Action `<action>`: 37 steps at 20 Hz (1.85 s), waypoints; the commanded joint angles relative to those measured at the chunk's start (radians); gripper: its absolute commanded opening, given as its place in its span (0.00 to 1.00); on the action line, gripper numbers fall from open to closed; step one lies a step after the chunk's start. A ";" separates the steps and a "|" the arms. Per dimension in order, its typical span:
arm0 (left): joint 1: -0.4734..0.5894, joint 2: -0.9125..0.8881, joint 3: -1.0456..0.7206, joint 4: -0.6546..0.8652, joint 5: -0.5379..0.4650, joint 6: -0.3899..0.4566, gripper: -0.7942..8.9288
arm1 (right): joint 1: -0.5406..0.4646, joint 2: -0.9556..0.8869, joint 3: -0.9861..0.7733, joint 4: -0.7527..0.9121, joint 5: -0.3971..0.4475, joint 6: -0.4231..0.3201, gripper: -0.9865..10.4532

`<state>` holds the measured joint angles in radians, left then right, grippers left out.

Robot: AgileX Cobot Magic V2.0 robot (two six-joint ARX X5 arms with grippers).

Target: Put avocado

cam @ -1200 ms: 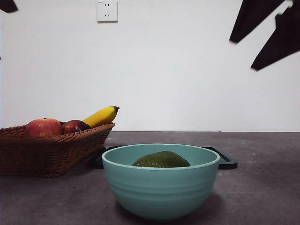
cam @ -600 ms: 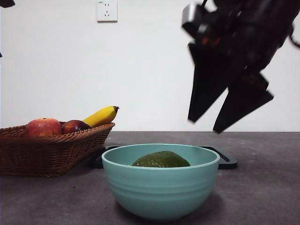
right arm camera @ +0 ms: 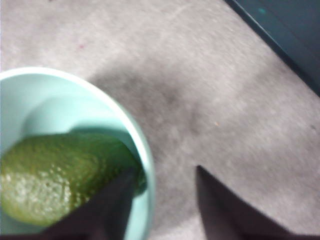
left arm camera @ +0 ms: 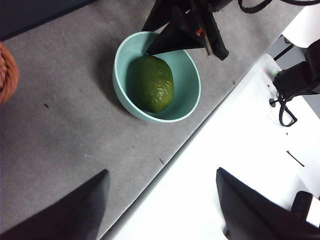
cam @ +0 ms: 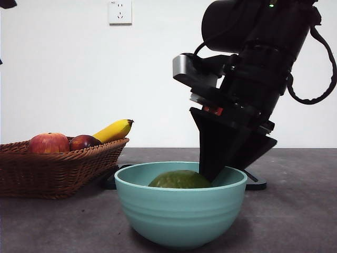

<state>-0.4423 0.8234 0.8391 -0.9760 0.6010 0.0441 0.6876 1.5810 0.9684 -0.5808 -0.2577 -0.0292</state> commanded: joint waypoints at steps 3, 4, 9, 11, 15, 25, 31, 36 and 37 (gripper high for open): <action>-0.003 0.005 0.007 0.009 0.005 0.023 0.43 | 0.017 0.018 0.017 0.012 -0.003 0.004 0.09; -0.003 0.005 0.007 0.011 0.005 0.023 0.43 | 0.017 0.018 0.018 0.012 -0.003 0.008 0.09; -0.003 0.005 0.007 0.011 0.005 0.023 0.43 | 0.016 0.008 0.083 -0.024 -0.003 0.047 0.09; -0.003 0.005 0.007 0.011 0.005 0.023 0.43 | 0.004 0.008 0.165 -0.069 0.000 0.047 0.09; -0.003 0.005 0.007 0.011 0.006 0.023 0.43 | -0.065 0.030 0.321 -0.093 0.021 0.047 0.09; -0.003 0.005 0.007 0.011 0.005 0.023 0.43 | -0.242 0.402 0.785 -0.230 0.018 0.014 0.09; -0.003 0.005 0.007 0.011 0.006 0.023 0.43 | -0.262 0.511 0.792 -0.207 0.013 0.014 0.09; -0.003 0.005 0.007 0.011 0.005 0.023 0.43 | -0.262 0.537 0.792 -0.215 0.016 0.013 0.09; -0.003 0.005 0.007 0.011 0.005 0.023 0.43 | -0.262 0.537 0.792 -0.216 0.016 0.013 0.09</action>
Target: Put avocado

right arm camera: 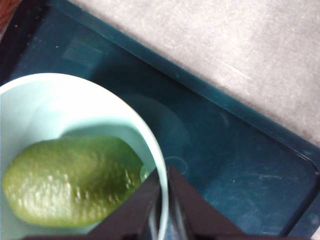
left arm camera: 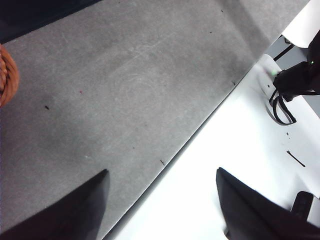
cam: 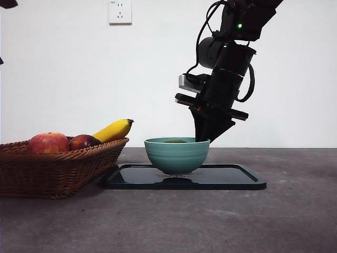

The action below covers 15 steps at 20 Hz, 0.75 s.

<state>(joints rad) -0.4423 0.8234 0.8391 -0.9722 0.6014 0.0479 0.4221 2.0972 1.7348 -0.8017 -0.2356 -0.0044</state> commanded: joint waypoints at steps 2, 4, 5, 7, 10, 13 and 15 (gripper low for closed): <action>-0.003 0.005 0.007 0.007 0.005 0.019 0.43 | 0.004 0.022 0.025 0.000 -0.006 -0.012 0.09; -0.003 0.005 0.007 0.007 0.005 0.019 0.43 | 0.004 0.022 0.025 -0.001 -0.006 -0.012 0.09; -0.003 0.005 0.007 0.007 0.005 0.019 0.43 | 0.004 0.023 0.025 -0.005 -0.001 -0.012 0.09; -0.003 0.005 0.007 0.007 0.005 0.019 0.43 | 0.003 0.035 0.025 -0.011 0.002 -0.011 0.09; -0.003 0.005 0.007 0.007 0.005 0.019 0.43 | 0.006 0.041 0.024 -0.007 0.002 -0.011 0.09; -0.003 0.005 0.007 0.007 0.005 0.019 0.43 | 0.006 0.041 0.025 -0.008 0.002 -0.010 0.20; -0.003 0.005 0.007 0.007 0.005 0.019 0.43 | 0.004 0.038 0.028 -0.011 0.007 -0.010 0.23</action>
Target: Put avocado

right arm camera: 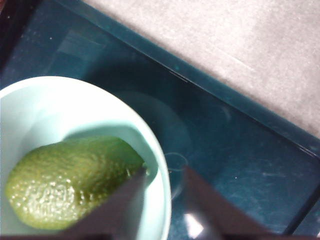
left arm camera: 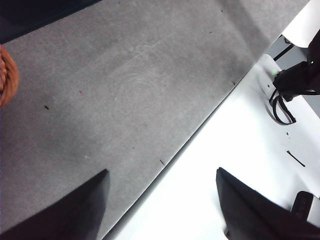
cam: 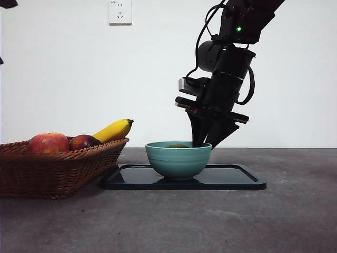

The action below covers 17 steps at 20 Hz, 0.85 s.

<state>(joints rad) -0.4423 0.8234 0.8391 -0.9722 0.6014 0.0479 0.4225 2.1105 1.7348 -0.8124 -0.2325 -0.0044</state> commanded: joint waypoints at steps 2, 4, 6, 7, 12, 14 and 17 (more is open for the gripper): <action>-0.003 0.005 0.007 0.007 0.005 0.019 0.43 | 0.000 -0.005 0.034 -0.016 0.066 -0.011 0.23; -0.003 0.005 0.007 0.007 0.005 0.019 0.43 | -0.010 -0.062 0.049 -0.055 0.083 -0.012 0.23; -0.003 0.005 0.007 0.008 0.005 0.019 0.43 | -0.014 -0.151 0.049 -0.109 0.076 -0.014 0.23; -0.003 0.005 0.007 0.007 0.005 0.019 0.43 | -0.013 -0.200 0.049 -0.147 0.075 -0.016 0.23; -0.003 0.005 0.007 0.007 0.005 0.019 0.43 | -0.006 -0.467 -0.019 -0.264 0.020 -0.017 0.23; -0.003 0.005 0.007 0.008 0.005 0.019 0.43 | -0.005 -0.581 -0.124 -0.249 0.011 -0.016 0.23; -0.003 0.005 0.007 0.011 0.005 0.019 0.43 | -0.005 -0.763 -0.326 -0.185 -0.066 -0.016 0.23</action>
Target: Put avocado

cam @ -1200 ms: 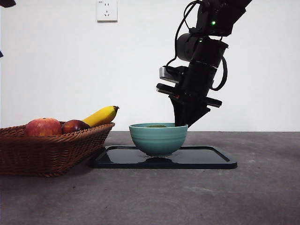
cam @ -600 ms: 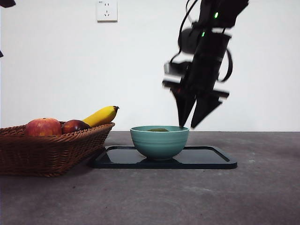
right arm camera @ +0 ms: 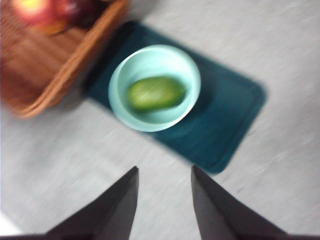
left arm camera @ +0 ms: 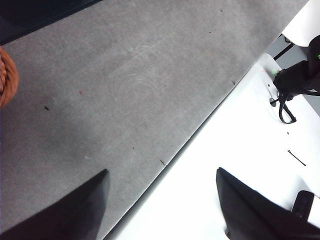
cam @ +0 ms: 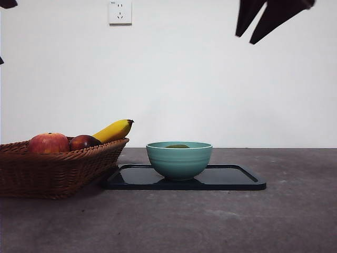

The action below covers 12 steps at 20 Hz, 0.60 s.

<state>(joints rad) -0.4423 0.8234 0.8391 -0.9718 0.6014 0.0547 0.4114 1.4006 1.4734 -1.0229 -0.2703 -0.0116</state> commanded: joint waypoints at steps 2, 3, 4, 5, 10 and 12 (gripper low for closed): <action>-0.003 0.005 0.007 0.023 0.005 0.012 0.43 | 0.009 -0.174 -0.199 0.073 -0.061 -0.009 0.23; -0.003 0.005 0.007 0.027 0.005 0.012 0.43 | 0.018 -0.238 -0.269 0.097 -0.075 -0.008 0.23; -0.003 0.005 0.007 0.028 0.005 0.012 0.43 | 0.029 -0.288 -0.322 0.114 -0.082 -0.007 0.23; -0.003 0.005 0.007 0.029 0.005 0.011 0.43 | 0.043 -0.341 -0.376 0.131 -0.082 -0.006 0.23; -0.003 0.005 0.007 0.028 0.005 0.011 0.43 | 0.127 -0.550 -0.577 0.214 -0.082 0.032 0.23; -0.003 0.005 0.007 0.028 0.005 0.011 0.43 | 0.148 -0.594 -0.612 0.224 -0.082 0.038 0.23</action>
<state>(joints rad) -0.4423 0.8234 0.8391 -0.9501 0.6014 0.0547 0.5529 0.7975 0.8547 -0.8177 -0.3477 0.0086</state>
